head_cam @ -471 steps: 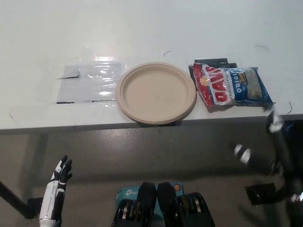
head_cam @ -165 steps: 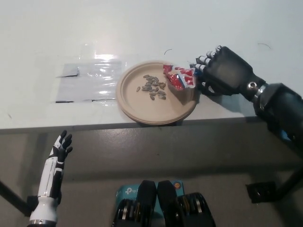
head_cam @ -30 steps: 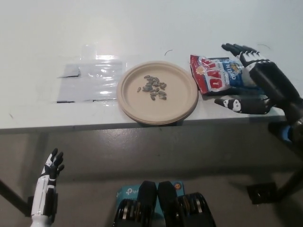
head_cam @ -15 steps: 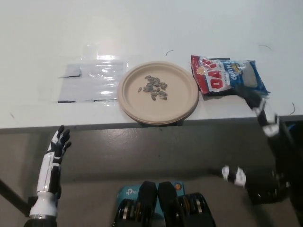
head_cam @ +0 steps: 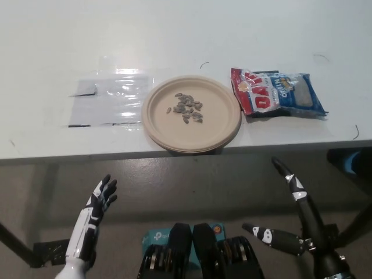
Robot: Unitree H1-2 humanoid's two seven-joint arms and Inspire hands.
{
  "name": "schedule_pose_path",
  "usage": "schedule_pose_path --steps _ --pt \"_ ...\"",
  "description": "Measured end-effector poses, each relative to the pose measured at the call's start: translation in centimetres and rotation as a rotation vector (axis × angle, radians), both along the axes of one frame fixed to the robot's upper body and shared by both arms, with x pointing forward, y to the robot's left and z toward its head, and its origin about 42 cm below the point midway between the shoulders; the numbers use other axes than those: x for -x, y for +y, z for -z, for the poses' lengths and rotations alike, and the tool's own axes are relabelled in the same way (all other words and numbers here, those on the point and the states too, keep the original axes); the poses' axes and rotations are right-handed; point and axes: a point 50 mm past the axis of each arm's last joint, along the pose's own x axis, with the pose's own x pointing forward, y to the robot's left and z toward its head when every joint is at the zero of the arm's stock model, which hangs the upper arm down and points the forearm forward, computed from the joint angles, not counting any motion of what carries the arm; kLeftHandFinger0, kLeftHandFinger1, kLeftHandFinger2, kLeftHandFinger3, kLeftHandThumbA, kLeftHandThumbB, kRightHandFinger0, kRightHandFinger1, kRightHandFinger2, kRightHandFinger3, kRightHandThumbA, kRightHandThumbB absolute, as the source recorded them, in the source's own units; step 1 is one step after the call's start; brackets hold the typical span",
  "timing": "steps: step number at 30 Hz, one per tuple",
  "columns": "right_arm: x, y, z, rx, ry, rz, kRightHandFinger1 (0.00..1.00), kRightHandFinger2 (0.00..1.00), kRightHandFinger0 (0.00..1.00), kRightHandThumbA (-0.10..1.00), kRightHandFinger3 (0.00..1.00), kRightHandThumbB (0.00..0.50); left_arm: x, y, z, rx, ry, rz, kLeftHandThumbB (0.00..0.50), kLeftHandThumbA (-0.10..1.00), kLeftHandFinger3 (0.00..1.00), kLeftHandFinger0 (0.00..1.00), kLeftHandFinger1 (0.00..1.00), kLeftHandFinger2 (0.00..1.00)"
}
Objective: The robot picks up a small bag of sunflower seeds on the right hand side and take it to the empty plate on the left hand side then pours some sunflower seeds on to the plate.
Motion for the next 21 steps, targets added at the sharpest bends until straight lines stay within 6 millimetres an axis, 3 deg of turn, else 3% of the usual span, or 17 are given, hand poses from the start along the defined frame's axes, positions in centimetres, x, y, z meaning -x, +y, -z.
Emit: schedule_pose_path --steps 3,10,21 --pt "-0.1 -0.1 0.6 0.005 0.014 0.004 1.00 1.00 1.00 1.00 1.00 0.255 0.1 0.0 0.1 -0.001 0.003 0.006 0.459 1.00 1.00 1.00 1.00 1.00" --pt "0.6 -0.4 1.2 0.005 0.023 0.009 1.00 1.00 1.00 1.00 1.00 0.242 0.6 0.0 0.3 0.000 0.011 0.006 0.410 1.00 1.00 1.00 1.00 1.00" --pt "1.4 -0.5 1.9 0.000 0.050 0.014 1.00 1.00 1.00 1.00 1.00 0.221 1.2 0.3 0.7 -0.004 0.026 -0.002 0.415 1.00 1.00 1.00 1.00 1.00"
